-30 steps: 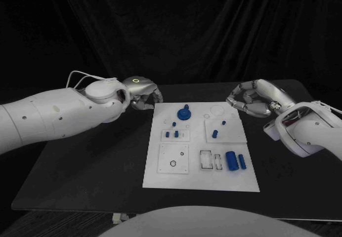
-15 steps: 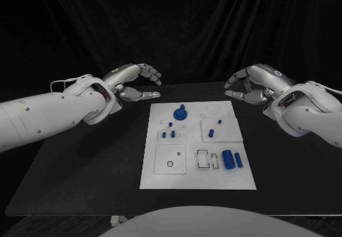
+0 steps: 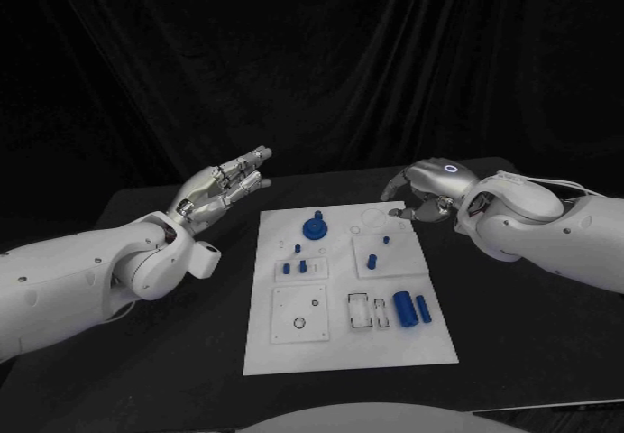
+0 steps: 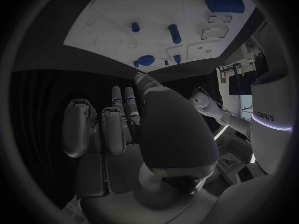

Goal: Assemble the parts on the task board

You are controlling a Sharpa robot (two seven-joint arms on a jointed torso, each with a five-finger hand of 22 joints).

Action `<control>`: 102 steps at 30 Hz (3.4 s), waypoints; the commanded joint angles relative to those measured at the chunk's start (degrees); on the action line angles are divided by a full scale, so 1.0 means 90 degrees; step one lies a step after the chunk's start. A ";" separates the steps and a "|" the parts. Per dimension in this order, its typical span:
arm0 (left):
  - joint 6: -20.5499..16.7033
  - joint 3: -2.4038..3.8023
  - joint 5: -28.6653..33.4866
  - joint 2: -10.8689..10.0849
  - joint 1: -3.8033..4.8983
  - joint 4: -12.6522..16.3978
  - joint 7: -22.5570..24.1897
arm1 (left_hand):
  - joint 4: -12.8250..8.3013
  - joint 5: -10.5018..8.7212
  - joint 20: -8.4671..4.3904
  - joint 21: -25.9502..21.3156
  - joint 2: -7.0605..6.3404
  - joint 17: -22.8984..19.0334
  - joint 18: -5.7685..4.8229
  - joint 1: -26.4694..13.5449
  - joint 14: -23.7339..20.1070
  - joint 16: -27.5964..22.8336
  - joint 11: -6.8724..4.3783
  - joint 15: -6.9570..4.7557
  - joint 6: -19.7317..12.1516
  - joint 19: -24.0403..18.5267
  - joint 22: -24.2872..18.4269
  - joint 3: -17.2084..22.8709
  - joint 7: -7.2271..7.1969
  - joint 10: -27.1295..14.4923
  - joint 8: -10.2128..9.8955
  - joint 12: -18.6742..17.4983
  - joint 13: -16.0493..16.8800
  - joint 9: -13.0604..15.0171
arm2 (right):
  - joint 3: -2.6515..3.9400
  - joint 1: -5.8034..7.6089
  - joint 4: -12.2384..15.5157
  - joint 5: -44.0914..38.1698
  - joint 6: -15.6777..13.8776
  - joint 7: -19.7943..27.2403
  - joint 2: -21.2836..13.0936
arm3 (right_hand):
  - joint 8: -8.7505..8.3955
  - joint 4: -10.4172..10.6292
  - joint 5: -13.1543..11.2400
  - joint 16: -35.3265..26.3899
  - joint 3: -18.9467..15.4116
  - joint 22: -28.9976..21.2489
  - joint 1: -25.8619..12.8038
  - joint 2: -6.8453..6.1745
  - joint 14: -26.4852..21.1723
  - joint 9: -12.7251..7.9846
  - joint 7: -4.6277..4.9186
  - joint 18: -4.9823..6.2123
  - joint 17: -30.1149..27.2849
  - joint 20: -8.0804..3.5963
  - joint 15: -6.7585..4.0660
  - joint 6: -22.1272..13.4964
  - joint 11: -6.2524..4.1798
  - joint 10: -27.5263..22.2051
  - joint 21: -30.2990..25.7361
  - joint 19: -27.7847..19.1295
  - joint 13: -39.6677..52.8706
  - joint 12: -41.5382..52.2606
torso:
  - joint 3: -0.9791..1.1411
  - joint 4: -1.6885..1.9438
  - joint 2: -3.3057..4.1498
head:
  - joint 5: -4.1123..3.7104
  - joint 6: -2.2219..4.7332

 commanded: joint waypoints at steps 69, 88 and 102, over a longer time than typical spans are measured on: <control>0.0832 0.0010 0.1110 0.0012 -0.0219 0.0131 0.0697 | -0.0043 0.1700 0.0136 -0.0146 0.0704 0.0071 0.0280 0.1587 0.0088 0.0290 0.0457 0.0666 0.0186 -0.0279 -0.2316 -0.0493 0.0415 -0.0280 0.0009 0.0829 0.0006 0.0014 | 0.0000 -0.0862 -0.0870 -0.0234 0.0881 -0.0100 0.0664 | -0.0319 -0.0052 0.1193 -0.0253 0.0561 0.1116 0.0000 -0.0123 0.0133 0.0145 -0.0064 0.0028 -0.0074 0.0086 0.0066 0.0158 -0.0116 0.0721 -0.0314 -0.0131 -0.0260 0.0707 | -0.0057 0.0040 -0.0017 | 0.0038 -0.0302; 0.0817 0.0010 0.1110 0.0049 -0.0222 0.0164 0.0624 | -0.0055 0.1977 0.0143 -0.0130 0.0774 0.0084 0.0135 0.1779 0.0113 0.0374 0.0506 0.0747 0.0254 -0.0226 -0.2271 -0.0549 0.0467 -0.0285 0.0015 0.0879 0.0008 0.0020 | 0.0000 -0.0888 -0.0884 -0.0233 0.0830 -0.0151 0.0709 | 0.0355 -0.0537 0.1906 -0.0282 0.0757 0.1100 0.0135 -0.0052 0.0093 0.0718 0.0117 0.0043 -0.0190 0.0062 0.0037 0.0702 -0.0146 0.0698 -0.0374 -0.0173 -0.0109 0.0993 | -0.0058 0.0039 -0.0019 | 0.0068 -0.0346; 0.0855 0.0010 0.1110 0.0084 -0.0242 0.0155 0.0552 | -0.0082 0.2236 0.0139 -0.0119 0.0793 0.0099 -0.0032 0.1975 0.0148 0.0469 0.0539 0.0812 0.0364 -0.0180 -0.2250 -0.0589 0.0513 -0.0290 0.0029 0.0908 0.0010 0.0030 | 0.0001 -0.0887 -0.0799 -0.0233 0.0759 -0.0147 0.0602 | 0.0602 -0.0722 0.1908 -0.0304 0.0799 0.1093 0.0122 -0.0026 0.0069 0.0957 0.0189 0.0049 -0.0252 0.0044 0.0020 0.0540 -0.0170 0.0708 -0.0394 -0.0192 -0.0058 0.1098 | -0.0058 0.0037 -0.0018 | 0.0072 -0.0371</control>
